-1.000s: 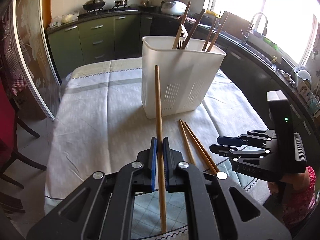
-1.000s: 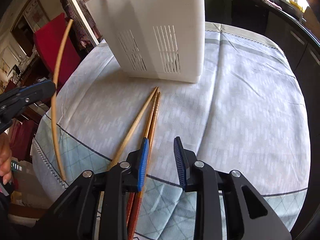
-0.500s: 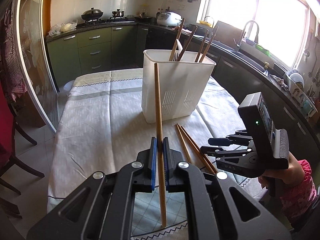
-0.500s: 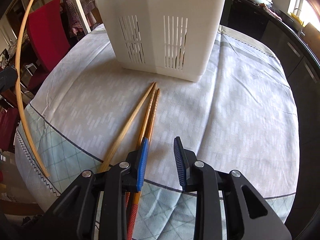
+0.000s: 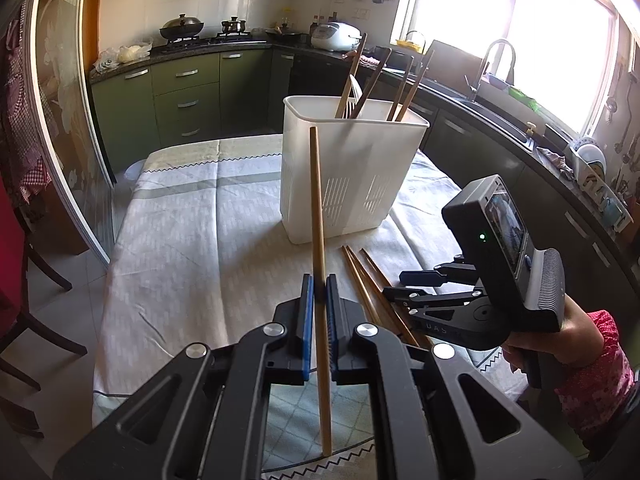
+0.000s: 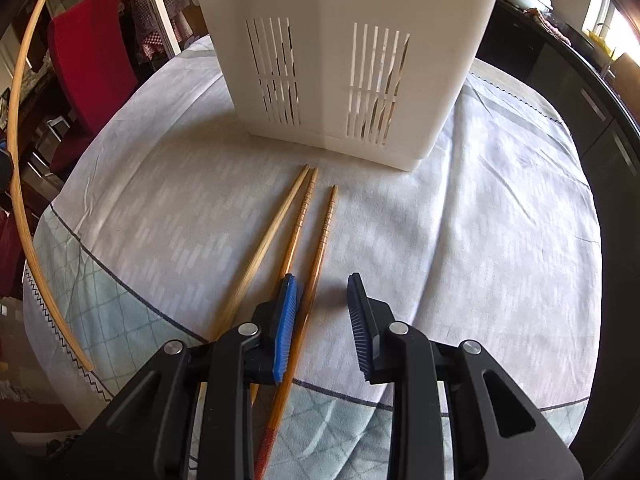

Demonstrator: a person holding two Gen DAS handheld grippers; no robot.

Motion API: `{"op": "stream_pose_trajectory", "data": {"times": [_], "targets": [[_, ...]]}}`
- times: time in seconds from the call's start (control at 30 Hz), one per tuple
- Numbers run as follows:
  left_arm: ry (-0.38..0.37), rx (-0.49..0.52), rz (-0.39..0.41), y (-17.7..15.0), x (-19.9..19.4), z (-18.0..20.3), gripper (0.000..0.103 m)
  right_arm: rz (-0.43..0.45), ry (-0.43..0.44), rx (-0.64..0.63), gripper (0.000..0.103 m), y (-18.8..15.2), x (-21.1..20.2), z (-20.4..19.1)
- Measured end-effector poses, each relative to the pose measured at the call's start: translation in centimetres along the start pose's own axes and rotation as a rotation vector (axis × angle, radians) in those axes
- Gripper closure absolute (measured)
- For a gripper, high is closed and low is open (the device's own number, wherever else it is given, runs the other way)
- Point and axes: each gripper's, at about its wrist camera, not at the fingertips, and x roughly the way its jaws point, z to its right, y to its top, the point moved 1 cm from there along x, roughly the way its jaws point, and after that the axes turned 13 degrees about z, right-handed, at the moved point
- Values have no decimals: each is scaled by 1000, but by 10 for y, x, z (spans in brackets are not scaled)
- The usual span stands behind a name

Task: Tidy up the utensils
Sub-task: 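Close the right gripper on a chopstick while the left gripper lifts its chopstick, then carry both chopsticks upright into the white basket and open both grippers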

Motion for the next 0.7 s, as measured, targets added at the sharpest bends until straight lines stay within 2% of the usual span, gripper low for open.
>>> {"op": "stream_pose_trajectory", "data": {"times": [0.03, 0.1, 0.17, 0.4, 0.7], "targets": [[-2, -1, 1, 0, 0, 0, 97, 0, 4, 7, 78, 3, 2, 1], [-6, 0, 3, -1, 0, 0, 97, 2, 2, 11, 90, 7, 4, 2], [-7, -1, 8, -1, 0, 0, 97, 0, 5, 13, 96, 10, 3, 0], [-9, 11, 34, 1, -7, -1, 97, 53, 35, 53, 96, 17, -10, 10], [-16, 10, 49, 4, -18, -3, 97, 239, 81, 101, 96, 25, -93, 21]]}}
